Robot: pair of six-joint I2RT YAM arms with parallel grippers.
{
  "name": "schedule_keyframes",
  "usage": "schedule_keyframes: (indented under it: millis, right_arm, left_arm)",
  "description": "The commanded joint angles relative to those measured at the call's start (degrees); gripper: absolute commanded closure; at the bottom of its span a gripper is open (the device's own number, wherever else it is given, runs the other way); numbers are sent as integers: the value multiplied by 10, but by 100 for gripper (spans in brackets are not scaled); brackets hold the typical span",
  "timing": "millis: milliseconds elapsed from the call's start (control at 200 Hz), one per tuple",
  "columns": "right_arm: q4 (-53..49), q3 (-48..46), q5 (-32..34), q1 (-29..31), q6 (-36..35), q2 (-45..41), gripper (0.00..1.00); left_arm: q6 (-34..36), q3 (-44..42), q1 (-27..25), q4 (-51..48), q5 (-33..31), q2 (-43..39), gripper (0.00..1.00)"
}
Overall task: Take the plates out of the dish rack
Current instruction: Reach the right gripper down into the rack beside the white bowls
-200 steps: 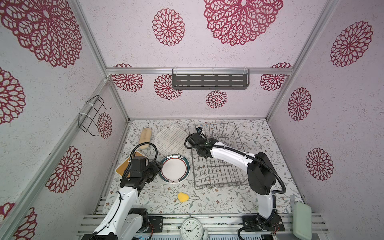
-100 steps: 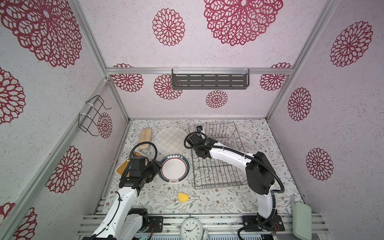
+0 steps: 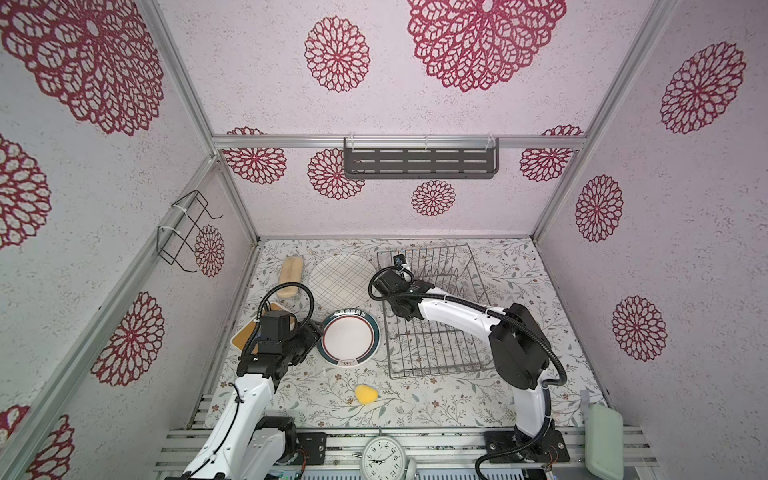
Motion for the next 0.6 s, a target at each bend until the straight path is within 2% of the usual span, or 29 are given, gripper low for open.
schedule_keyframes:
  millis: [0, 330, 465, 550, 596]
  right_arm:
    - [-3, 3, 22, 2, 6, -2, 78]
    - [-22, 22, 46, 5, 10, 13, 85]
    - [-39, 37, 71, 10, 14, 27, 91]
    - [-46, 42, 90, 13, 18, 31, 100]
    - [-49, 42, 96, 13, 19, 33, 100]
  left_arm:
    - [9, 15, 2, -2, 1, -7, 31]
    - [7, 14, 2, 0, 2, -4, 31]
    - [9, 14, 2, 3, 2, -2, 31]
    - [9, 13, 2, 4, 3, -1, 31]
    - [10, 15, 2, 5, 3, 0, 31]
